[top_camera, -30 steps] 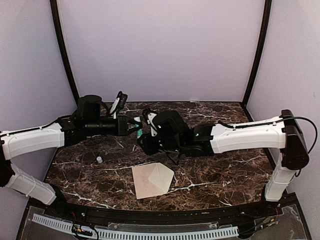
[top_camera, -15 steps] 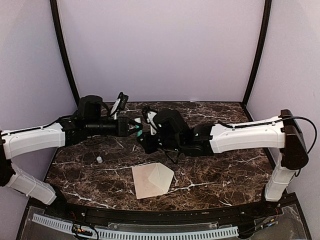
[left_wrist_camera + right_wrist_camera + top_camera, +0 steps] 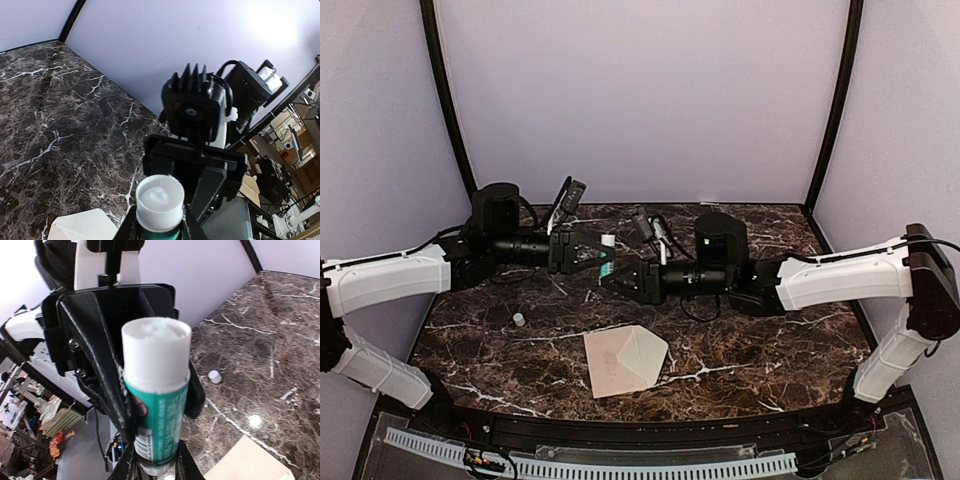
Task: Place the letter into the envelope and seal it
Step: Unscrew the solid glue.
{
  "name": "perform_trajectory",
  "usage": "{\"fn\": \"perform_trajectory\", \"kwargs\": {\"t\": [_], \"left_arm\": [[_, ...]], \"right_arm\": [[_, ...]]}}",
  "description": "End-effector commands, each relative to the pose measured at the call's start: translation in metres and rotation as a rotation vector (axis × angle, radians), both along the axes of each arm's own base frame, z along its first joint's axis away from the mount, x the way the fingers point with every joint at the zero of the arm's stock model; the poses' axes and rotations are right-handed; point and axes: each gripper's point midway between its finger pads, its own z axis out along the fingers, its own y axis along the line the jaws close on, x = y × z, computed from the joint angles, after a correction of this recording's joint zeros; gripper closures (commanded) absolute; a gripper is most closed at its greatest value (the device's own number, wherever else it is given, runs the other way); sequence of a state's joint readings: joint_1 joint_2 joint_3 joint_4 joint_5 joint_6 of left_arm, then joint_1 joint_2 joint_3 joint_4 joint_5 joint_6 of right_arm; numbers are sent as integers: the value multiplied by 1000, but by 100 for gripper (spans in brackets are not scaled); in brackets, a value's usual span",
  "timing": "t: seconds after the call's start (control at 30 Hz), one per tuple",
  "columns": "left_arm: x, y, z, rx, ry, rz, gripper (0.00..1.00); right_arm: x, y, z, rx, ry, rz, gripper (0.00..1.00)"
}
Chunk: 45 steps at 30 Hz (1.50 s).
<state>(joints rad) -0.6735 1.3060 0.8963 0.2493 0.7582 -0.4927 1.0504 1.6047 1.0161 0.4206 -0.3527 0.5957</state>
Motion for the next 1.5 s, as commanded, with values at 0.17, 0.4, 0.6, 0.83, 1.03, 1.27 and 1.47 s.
{"fn": "perform_trajectory", "kwargs": {"t": [0.17, 0.4, 0.6, 0.83, 1.03, 1.27, 1.47], "left_arm": [[-81, -18, 43, -172, -97, -404, 100], [-83, -17, 47, -190, -110, -402, 100], [-73, -14, 50, -181, -154, -309, 100], [-33, 5, 55, -129, -211, -21, 100], [21, 32, 31, -7, -150, 287, 100], [38, 42, 10, 34, -84, 389, 100], [41, 39, -6, 55, -30, 397, 100]], "right_arm": [[-63, -3, 78, 307, -66, 383, 100], [-55, -9, 73, 277, -70, 305, 100], [-40, -19, 67, 238, -78, 179, 66], [-22, -35, 54, 173, -57, 22, 34], [5, -53, 43, 44, -55, -248, 32], [22, -49, 11, -161, 4, -443, 36], [22, -14, 1, -206, 16, -446, 37]]}}
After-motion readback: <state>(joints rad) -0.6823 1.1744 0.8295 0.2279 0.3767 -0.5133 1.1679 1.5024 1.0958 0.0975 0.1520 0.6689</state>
